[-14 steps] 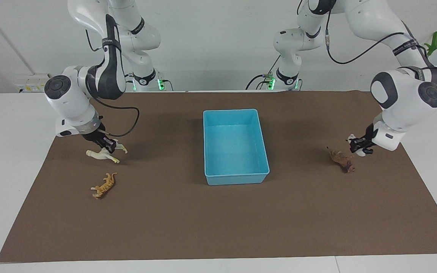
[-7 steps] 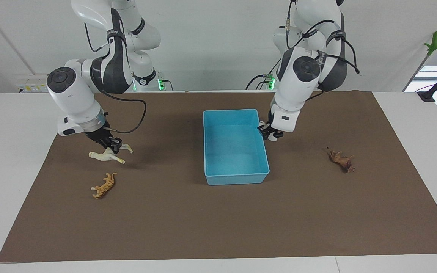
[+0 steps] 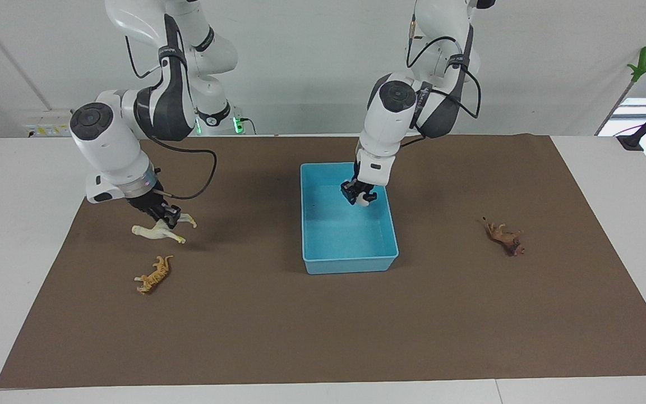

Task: Put all toys into storage box
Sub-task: 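Carry the panda into the blue box with the left gripper and release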

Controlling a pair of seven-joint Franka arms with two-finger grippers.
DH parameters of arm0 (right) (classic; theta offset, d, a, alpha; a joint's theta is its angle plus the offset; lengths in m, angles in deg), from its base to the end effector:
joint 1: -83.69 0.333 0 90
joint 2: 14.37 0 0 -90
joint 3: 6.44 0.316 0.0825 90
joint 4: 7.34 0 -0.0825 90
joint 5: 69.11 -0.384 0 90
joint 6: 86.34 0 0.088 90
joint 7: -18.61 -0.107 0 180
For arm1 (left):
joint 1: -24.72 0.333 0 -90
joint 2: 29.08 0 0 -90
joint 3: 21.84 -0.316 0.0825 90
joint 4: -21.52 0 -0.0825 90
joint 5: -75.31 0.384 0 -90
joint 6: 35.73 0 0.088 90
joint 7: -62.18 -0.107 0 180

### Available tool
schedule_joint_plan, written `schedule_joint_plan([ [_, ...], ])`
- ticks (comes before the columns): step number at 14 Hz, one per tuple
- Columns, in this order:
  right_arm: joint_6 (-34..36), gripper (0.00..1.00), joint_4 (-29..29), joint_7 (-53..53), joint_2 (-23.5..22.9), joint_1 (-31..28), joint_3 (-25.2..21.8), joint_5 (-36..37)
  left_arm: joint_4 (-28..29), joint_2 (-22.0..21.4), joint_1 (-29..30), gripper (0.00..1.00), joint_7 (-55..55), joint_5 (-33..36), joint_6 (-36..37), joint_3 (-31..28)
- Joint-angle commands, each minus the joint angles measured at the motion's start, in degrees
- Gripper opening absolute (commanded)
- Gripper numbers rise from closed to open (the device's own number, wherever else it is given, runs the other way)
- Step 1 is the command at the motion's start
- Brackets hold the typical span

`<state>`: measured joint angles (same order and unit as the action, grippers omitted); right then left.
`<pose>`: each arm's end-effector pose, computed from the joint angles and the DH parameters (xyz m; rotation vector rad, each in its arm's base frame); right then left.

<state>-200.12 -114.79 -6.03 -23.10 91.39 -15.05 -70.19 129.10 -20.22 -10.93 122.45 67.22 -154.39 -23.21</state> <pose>0.5938 -0.0051 0.4278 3.0475 -0.7017 -0.0595 0.4939 -0.3461 0.4324 2.9279 0.7768 -0.0954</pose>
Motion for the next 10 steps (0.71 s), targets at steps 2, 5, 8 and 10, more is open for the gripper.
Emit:
schedule_joint_plan([
  [2,-0.48,0.00,0.14,0.04,-0.24,-0.58,0.26,-0.32,2.11,-2.01,-1.18,1.00,0.99,-0.60,-0.70,-1.09],
  [5,-0.92,0.00,-0.04,-1.19,-0.06,-0.06,0.26,-0.67,0.89,-2.19,-0.22,1.00,0.20,2.19,4.72,-1.70],
  [8,-0.22,0.00,1.88,-11.79,-0.32,7.03,0.26,-0.76,0.53,-4.73,6.00,1.00,-8.47,5.02,9.40,-1.71],
  [10,0.13,0.00,3.91,-21.89,-0.59,13.89,0.26,-0.76,0.53,-4.83,12.58,1.00,-18.21,5.11,9.76,-1.71],
])
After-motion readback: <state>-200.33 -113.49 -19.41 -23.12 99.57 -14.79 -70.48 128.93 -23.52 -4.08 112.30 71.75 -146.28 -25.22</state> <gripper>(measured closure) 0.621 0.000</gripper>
